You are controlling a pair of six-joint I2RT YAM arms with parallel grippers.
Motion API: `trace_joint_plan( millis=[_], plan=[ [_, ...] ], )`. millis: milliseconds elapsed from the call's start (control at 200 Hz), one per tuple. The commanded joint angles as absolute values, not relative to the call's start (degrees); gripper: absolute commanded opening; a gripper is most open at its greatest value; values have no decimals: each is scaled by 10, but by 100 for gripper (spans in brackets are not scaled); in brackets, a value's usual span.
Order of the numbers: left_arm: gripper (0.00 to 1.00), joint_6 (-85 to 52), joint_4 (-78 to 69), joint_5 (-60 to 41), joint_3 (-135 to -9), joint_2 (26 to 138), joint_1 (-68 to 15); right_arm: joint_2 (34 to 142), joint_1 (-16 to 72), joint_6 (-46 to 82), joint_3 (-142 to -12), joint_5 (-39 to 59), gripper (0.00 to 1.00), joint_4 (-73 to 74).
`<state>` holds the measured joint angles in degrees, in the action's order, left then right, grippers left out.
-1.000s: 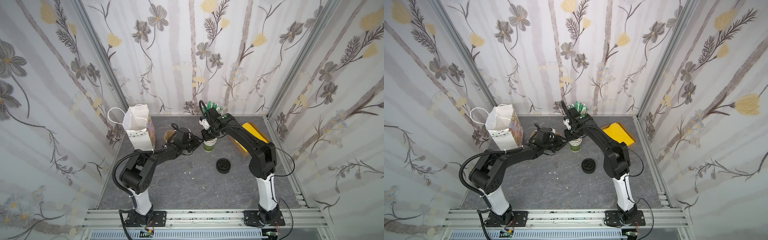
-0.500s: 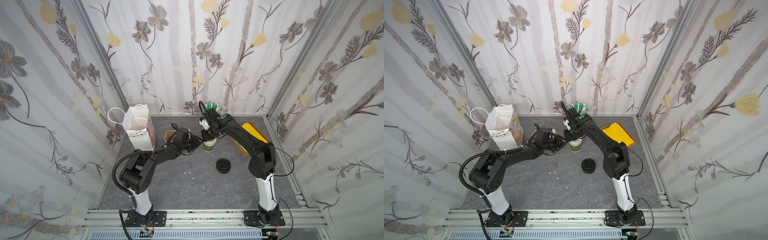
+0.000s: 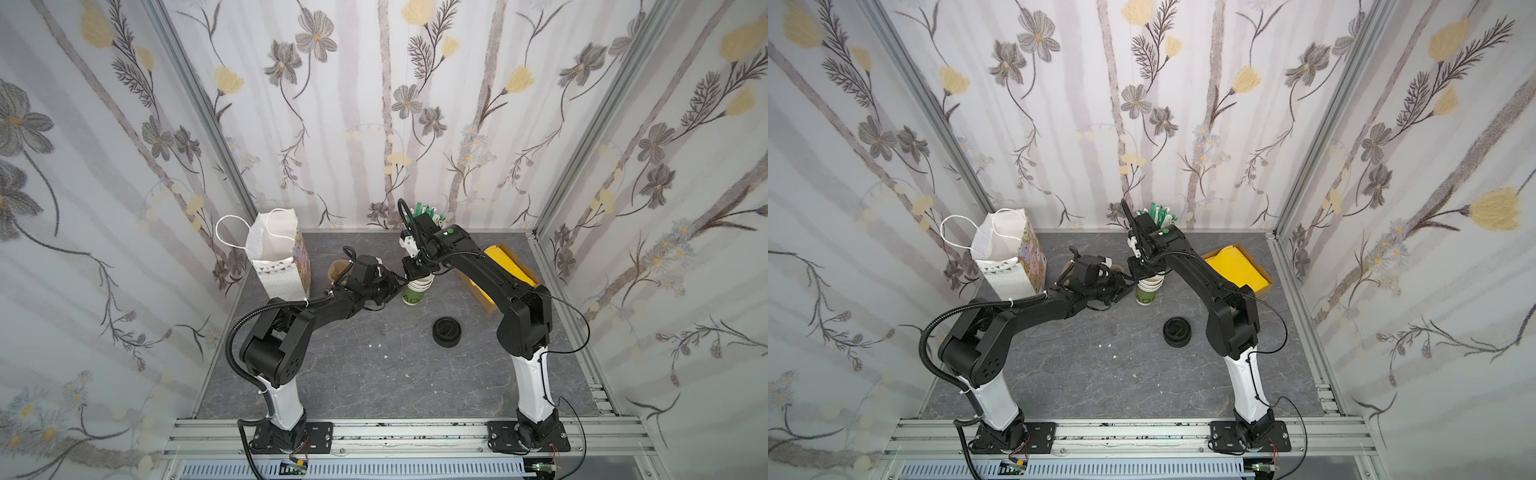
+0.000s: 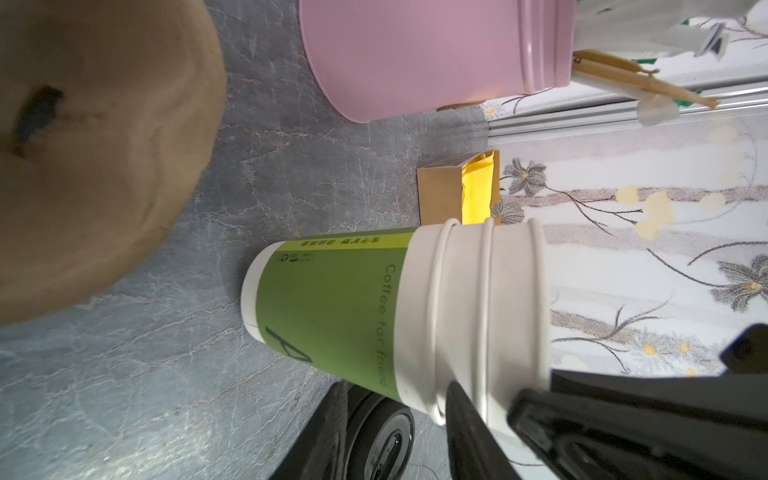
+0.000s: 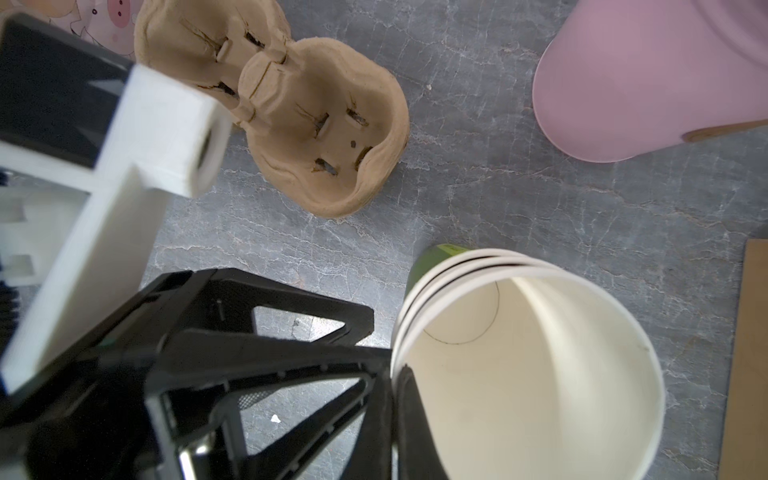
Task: Pack the takeout coffee
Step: 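Lift the black 'GOOD' cup out with the right gripper while the left holds the stack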
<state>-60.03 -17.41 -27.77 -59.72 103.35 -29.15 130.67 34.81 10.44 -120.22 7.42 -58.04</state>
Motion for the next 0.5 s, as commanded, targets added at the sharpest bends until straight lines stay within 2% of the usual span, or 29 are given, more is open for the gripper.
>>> trace_joint_plan(
  millis=[0, 495],
  plan=[
    [42, -603, -195, -288, -607, 1041, -291, 1311, 350, 110, -1216, 67, 0, -585],
    [43, -603, -206, -288, -610, 1043, -289, 1318, 354, 109, -1258, 24, 0, -615]
  ],
)
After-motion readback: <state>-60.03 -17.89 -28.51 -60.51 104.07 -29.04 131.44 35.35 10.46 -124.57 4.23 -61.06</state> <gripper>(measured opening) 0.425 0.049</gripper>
